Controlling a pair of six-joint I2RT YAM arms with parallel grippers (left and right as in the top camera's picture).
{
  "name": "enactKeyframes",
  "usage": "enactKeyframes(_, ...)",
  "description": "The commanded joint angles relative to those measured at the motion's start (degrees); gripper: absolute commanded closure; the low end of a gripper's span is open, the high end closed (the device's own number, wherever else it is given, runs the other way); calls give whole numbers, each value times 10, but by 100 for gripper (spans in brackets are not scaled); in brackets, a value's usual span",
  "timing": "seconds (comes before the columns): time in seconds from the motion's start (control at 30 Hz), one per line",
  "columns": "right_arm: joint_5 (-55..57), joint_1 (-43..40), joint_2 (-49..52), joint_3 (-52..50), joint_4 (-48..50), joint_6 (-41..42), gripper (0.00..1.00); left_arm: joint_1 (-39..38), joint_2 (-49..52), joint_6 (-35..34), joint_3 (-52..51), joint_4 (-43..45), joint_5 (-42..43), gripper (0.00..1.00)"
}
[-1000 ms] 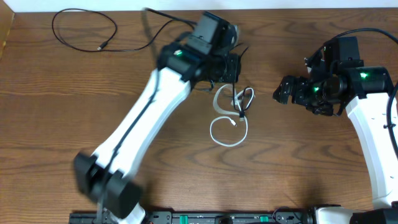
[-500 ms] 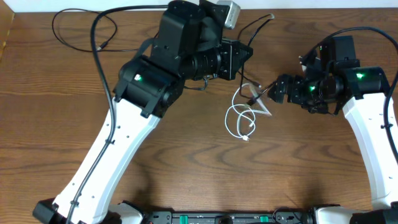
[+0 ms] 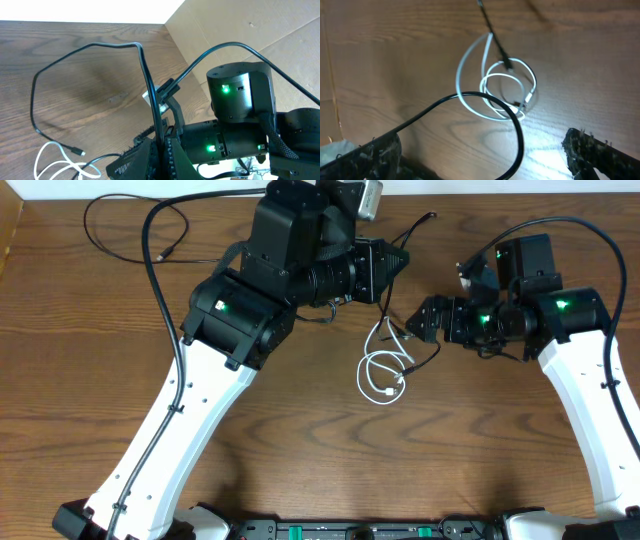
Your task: Untangle cables
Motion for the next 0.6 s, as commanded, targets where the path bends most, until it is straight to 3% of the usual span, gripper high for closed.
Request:
enactKeyframes(0.0, -12, 8, 4, -3, 12, 26, 1, -1, -3, -29, 5, 12, 9, 93)
enactKeyframes(0.13, 58, 37, 11, -7, 10, 26, 1, -1, -3, -93, 5, 49, 17, 92)
enactKeyframes(0.33, 70, 73, 39, -40, 44, 28, 1, -1, -4, -122, 5, 129, 77, 93)
enactKeyframes(0.57, 109, 75, 77, -73, 85, 28, 1, -1, -5, -153, 5, 143, 83, 93)
